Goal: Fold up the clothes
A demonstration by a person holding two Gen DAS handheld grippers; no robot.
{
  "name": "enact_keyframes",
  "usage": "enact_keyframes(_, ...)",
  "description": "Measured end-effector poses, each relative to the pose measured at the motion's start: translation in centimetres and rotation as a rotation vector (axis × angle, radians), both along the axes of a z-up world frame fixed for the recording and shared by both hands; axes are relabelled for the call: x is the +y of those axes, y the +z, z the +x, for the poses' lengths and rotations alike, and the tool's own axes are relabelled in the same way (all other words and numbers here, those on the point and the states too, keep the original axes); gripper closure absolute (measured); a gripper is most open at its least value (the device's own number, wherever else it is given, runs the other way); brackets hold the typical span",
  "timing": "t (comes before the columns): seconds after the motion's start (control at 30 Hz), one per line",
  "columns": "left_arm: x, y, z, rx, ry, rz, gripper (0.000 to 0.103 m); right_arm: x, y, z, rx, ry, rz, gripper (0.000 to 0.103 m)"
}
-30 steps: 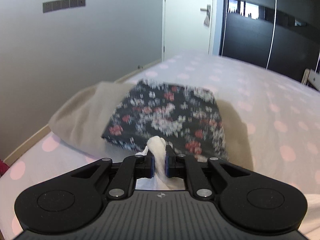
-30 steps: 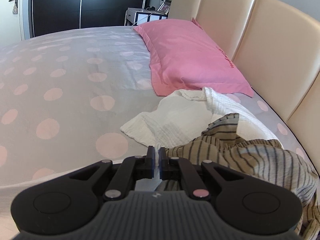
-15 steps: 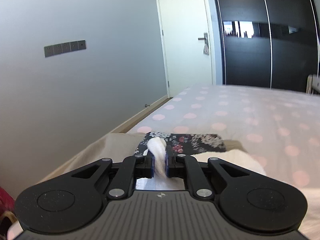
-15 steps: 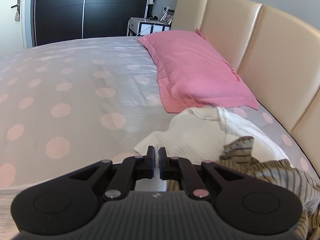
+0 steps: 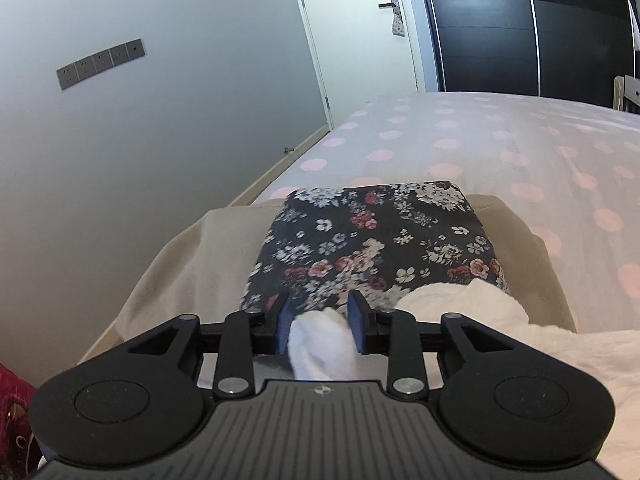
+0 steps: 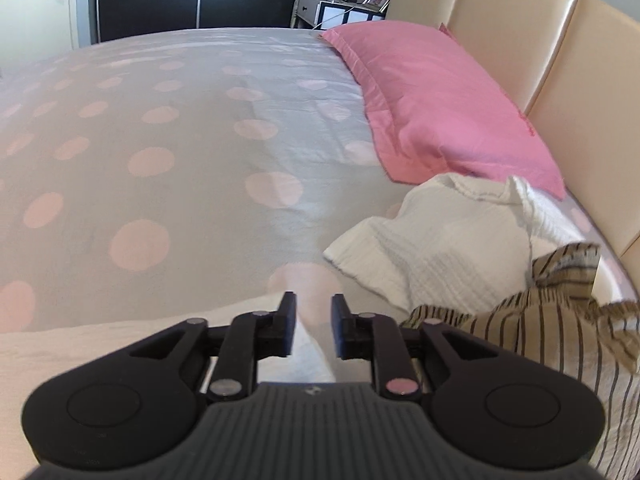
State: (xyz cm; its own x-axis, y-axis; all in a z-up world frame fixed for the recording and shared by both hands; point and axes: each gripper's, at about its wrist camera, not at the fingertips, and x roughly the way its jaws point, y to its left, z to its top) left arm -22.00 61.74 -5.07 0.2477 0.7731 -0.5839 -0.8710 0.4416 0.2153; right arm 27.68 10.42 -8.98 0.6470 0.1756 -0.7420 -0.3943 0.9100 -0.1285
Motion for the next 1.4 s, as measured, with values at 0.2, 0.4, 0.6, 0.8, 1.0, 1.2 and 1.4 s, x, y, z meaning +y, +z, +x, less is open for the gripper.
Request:
enact_keyframes(0.2, -1.1, 0.4, -6.6, -0.026, 0.072, -0.104, 0.055, -4.2, 1.2, -4.1, 0.075, 0.047, 0.102, 0.072)
enact_keyframes(0.4, -1.3, -4.8, -11.6, 0.054, 0.196, -0.341, 0.055, -8.8, 2.3, -10.3, 0.173, 0.122, 0.155, 0.072)
enact_keyframes(0.6, -1.3, -9.8, -14.0, 0.048, 0.264, -0.519, 0.055, -12.9, 3.3, -15.9, 0.178, 0.11, 0.16, 0.065)
enact_keyframes(0.8, -2.5, -10.9, -14.8, -0.007, 0.242, -0.555, 0.088, -14.9, -0.8, -18.1, 0.264, 0.013, 0.127, 0.063)
enact_keyframes(1.0, -3.8, -8.0, -16.1, 0.052, 0.315, -0.433, 0.096, -13.9, -2.0, -18.7, 0.283, 0.035, 0.037, 0.063)
enact_keyframes(1.2, -3.3, -7.3, -20.6, 0.046, 0.447, -0.409, 0.095, -13.5, -2.3, -18.6, 0.285, 0.07, 0.016, 0.063)
enact_keyframes(1.4, -3.4, -6.6, -20.3, 0.036, 0.431, -0.442, 0.091, -14.4, -2.5, -18.7, 0.303, 0.086, 0.008, 0.062)
